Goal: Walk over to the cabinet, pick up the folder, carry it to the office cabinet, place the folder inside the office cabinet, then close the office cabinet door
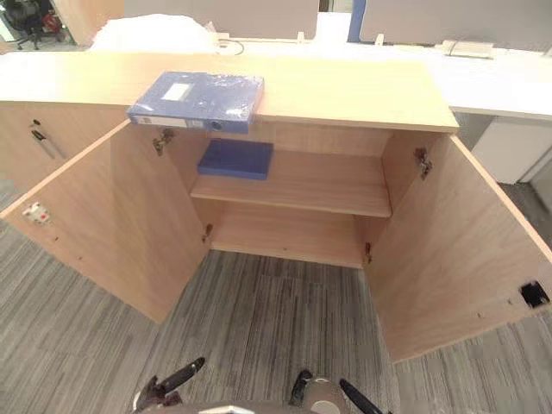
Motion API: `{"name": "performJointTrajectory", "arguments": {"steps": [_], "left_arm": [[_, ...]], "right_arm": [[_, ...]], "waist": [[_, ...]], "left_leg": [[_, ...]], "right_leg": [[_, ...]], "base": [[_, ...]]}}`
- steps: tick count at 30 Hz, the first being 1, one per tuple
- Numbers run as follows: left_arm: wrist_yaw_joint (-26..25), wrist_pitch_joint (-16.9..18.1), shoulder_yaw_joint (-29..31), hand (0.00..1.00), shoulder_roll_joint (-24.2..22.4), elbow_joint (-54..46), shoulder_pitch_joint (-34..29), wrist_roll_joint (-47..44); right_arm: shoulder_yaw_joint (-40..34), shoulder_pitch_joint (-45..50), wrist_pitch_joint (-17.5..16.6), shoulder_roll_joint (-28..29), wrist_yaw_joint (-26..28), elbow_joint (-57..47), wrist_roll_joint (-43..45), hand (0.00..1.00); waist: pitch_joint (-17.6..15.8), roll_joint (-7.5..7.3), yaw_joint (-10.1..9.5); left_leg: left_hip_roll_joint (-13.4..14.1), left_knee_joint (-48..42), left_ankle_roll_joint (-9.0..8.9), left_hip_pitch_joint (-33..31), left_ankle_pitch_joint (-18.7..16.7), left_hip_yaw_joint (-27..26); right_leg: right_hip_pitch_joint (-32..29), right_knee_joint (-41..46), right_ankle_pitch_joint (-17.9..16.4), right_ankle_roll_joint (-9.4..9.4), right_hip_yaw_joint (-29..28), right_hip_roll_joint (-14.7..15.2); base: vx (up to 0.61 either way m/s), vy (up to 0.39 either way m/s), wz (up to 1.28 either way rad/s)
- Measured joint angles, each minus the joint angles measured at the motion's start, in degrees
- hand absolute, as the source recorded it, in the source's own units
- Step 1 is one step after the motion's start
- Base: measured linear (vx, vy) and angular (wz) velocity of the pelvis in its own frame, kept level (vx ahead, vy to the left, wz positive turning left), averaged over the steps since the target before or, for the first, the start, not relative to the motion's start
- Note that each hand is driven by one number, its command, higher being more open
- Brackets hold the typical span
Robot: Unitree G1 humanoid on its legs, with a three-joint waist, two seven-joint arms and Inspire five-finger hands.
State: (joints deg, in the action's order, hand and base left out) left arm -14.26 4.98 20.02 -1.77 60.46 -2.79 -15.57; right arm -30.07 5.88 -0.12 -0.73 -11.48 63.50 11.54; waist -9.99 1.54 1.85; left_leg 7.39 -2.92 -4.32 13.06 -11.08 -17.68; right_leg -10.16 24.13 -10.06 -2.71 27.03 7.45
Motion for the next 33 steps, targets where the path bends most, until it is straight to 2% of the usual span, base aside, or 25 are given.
{"name": "performJointTrajectory", "arguments": {"steps": [2, 4, 5, 6, 7, 9, 10, 12, 14, 15, 16, 17, 18, 19, 21, 23, 24, 25, 26, 29, 33], "left_arm": [[0.28, -0.02, 0.80, 1.00, -1.04, -1.08, -0.27, 0.55], [0.74, -0.10, 2.61, 1.00, -1.27, -1.95, -0.34, 0.54], [0.92, -0.20, 4.62, 1.00, -1.58, -3.11, -0.43, 0.49], [1.01, -0.24, 6.27, 1.00, -2.15, -4.07, -0.88, 0.42], [1.06, -0.27, 7.72, 1.00, -2.66, -5.09, -1.88, 0.40], [1.12, -0.46, 8.01, 1.00, -2.69, -5.31, -2.91, 0.23], [1.12, -0.46, 7.95, 1.00, -2.48, -5.37, -3.18, 0.15], [1.12, -0.46, 7.96, 1.00, -1.93, -6.21, -3.22, -0.36], [0.93, -0.19, 7.95, 1.00, -1.85, -6.93, -3.04, -1.44], [1.04, -0.06, 7.63, 1.00, -1.53, -7.10, -2.83, -1.51], [0.99, 0.01, 6.81, 1.00, -1.38, -7.06, -2.89, -1.56], [0.92, 0.07, 6.08, 1.00, -1.56, -6.90, -3.01, -1.66], [1.10, 0.39, 5.16, 1.00, -2.12, -5.85, -3.22, -1.89], [1.46, 0.41, 4.23, 1.00, 0.08, -4.49, -2.79, -1.87], [0.89, 0.62, 3.54, 1.00, 0.92, -3.65, -2.77, -1.53], [0.82, 0.57, 2.65, 1.00, 1.51, -2.11, -2.59, -0.61], [0.82, 0.54, 1.64, 1.00, 1.94, -1.40, -2.41, -0.04], [0.85, 0.54, 0.73, 1.00, 2.25, -1.02, -2.41, 0.38], [0.88, 0.46, -1.36, 1.00, 2.48, -0.41, -2.45, 1.53], [0.73, 0.23, -3.76, 1.00, 2.57, 0.15, -1.65, 3.72], [1.42, 0.08, -6.47, 1.00, 3.33, 0.55, -1.45, 4.11]], "right_arm": [[-0.27, 0.09, 0.19, -0.07, 0.07, -0.35, -0.19, 1.00], [-0.21, 0.19, 0.73, 0.39, 0.03, -0.86, -0.16, 1.00], [-0.04, 0.65, 1.04, 0.60, 0.09, -1.73, -0.15, 1.00], [0.22, 1.19, 1.09, 0.49, 0.08, -2.25, -0.14, 1.00], [1.01, 1.76, 1.07, 0.07, 0.06, -2.89, -0.11, 1.00], [3.74, 1.96, 1.13, -0.70, -0.07, -2.82, -0.09, 1.00], [4.68, 2.05, 1.19, -0.89, -0.05, -2.77, -0.11, 1.00], [5.79, 1.82, 1.24, -0.94, -0.21, -2.69, -0.18, 1.00], [6.43, -0.01, 1.38, -0.64, -0.59, -2.25, -0.16, 1.00], [6.59, -1.40, 1.39, -0.08, -0.80, -2.10, -0.16, 1.00], [6.70, -2.47, 1.22, 0.50, -0.94, -2.17, -0.17, 1.00], [7.03, -2.60, 1.18, 0.46, -0.99, -2.44, -0.17, 1.00], [7.34, -2.68, 1.06, 0.12, -0.76, -2.45, -0.39, 1.00], [7.73, -3.11, 1.24, 1.36, -0.55, -1.98, -0.19, 1.00], [7.71, -3.54, 1.12, 2.89, -0.33, -1.96, -0.25, 1.00], [7.73, -4.66, 1.03, 3.44, -0.20, -1.87, -0.25, 1.00], [7.76, -5.16, 1.00, 3.77, 0.02, -1.84, -0.24, 1.00], [7.75, -5.09, 0.87, 3.84, 0.17, -1.79, -0.24, 1.00], [7.63, -4.96, 0.71, 3.27, 0.25, -1.15, -0.27, 1.00], [6.64, -5.01, 0.63, 1.90, 0.36, 0.55, -0.55, 1.00], [5.37, -3.82, 1.81, -0.08, 0.79, 2.70, -1.41, 1.00]], "waist": [[0.12, 0.64, -0.07], [0.00, 0.00, 0.01], [-0.15, -0.24, -0.11], [-0.01, 0.07, -0.47], [0.08, 0.68, -0.87], [0.03, 0.71, -1.17], [0.01, 0.48, -1.35], [-0.32, -0.38, -1.88], [-0.87, -1.40, -3.29], [-1.27, -2.16, -3.91], [-1.15, -2.34, -3.99], [-0.76, -1.75, -4.01], [0.61, 0.31, -4.40], [1.29, -2.27, -4.04], [2.21, -4.08, -4.12], [2.30, -3.92, -4.22], [2.48, -4.20, -4.23], [2.69, -4.34, -4.13], [3.59, -3.65, -3.90], [3.44, -2.44, -3.24], [2.95, -2.21, -2.35]], "left_leg": [[1.72, -0.95, -1.49, 1.09, -0.13, 0.12], [4.14, -9.31, -2.21, -0.73, -1.38, 0.82], [7.00, -22.57, -2.07, -5.20, -2.28, 1.46], [9.37, -33.46, -1.44, -9.19, -1.77, 2.42], [11.78, -47.15, -1.55, -13.75, -1.78, 4.14], [13.08, -59.69, -1.29, -18.70, -2.05, 4.07], [12.96, -60.65, -1.22, -20.13, -2.10, 3.80], [12.50, -58.95, -0.22, -24.00, -2.81, 2.92], [10.64, -50.49, 0.25, -26.34, -4.38, 2.47], [8.18, -42.33, 0.33, -26.42, -4.38, 3.25], [5.00, -31.97, 1.66, -26.21, -2.14, 5.32], [3.88, -26.06, 2.50, -25.97, 1.99, 7.17], [2.62, -19.68, 2.49, -25.80, 8.97, 11.05], [-0.12, -17.48, 3.28, -24.48, 9.49, 10.52], [-2.97, -10.65, 4.39, -20.71, 11.69, 9.70], [-4.19, -4.32, 4.73, -16.79, 14.08, 9.06], [-5.22, -0.12, 4.59, -14.26, 15.98, 8.66], [-5.80, 2.23, 4.48, -13.01, 17.00, 8.81], [-6.00, 6.88, 4.12, -10.88, 19.18, 8.99], [-6.26, 8.34, 3.77, -10.67, 19.70, 9.41], [-7.03, 8.36, 3.43, -11.38, 19.45, 10.19]], "right_leg": [[0.98, 1.15, -2.77, -0.68, 0.28, -1.76], [3.86, -0.48, -4.27, -0.87, 0.46, -3.40], [6.66, -2.90, -4.43, -1.00, 0.07, -5.04], [8.80, -4.70, -4.47, -1.15, -0.65, -6.59], [11.66, -6.49, -4.73, -1.61, -1.94, -8.44], [16.90, -9.67, -4.91, -1.92, -4.29, -9.90], [18.14, -10.70, -4.88, -1.87, -4.86, -9.96], [20.71, -12.86, -4.66, -1.51, -6.69, -9.77], [22.80, -13.61, -4.32, -0.92, -9.70, -8.31], [23.92, -13.57, -4.25, -0.70, -10.99, -6.67], [24.72, -13.45, -4.18, 0.97, -11.55, -5.47], [24.94, -13.49, -4.11, 2.23, -11.51, -5.42], [25.52, -13.75, -4.70, 4.37, -11.86, -6.20], [25.96, -13.95, -4.80, 5.56, -11.57, -3.38], [25.92, -13.31, -3.82, 5.98, -11.89, -0.88], [25.84, -15.27, -3.87, 5.99, -13.51, -0.53], [24.92, -17.62, -2.35, 5.84, -14.07, -0.51], [24.83, -17.40, -2.53, 6.24, -13.62, -0.43], [24.95, -17.78, -2.37, 6.50, -14.18, -0.32], [24.67, -18.04, -2.47, 6.68, -14.21, -0.55], [24.29, -18.75, -3.19, 7.44, -14.10, -0.04]], "base": [[0.39, -0.271, -0.04], [0.40, -0.288, -0.05], [0.39, -0.253, -0.21], [0.37, -0.208, -0.50], [0.36, -0.092, -0.64], [0.39, -0.006, -0.59], [0.33, 0.011, -0.44], [0.31, 0.057, -0.50], [0.30, 0.131, -0.74], [0.28, 0.201, -0.67], [0.34, 0.274, -0.58], [0.29, 0.245, -0.40], [0.30, 0.233, -0.07], [0.30, 0.167, 0.05], [0.30, 0.140, 0.16], [0.16, 0.081, -0.02], [0.07, 0.036, -0.03], [0.04, 0.005, 0.01], [0.03, -0.007, 0.06], [0.00, 0.000, 0.00], [-0.02, 0.015, 0.01]]}}
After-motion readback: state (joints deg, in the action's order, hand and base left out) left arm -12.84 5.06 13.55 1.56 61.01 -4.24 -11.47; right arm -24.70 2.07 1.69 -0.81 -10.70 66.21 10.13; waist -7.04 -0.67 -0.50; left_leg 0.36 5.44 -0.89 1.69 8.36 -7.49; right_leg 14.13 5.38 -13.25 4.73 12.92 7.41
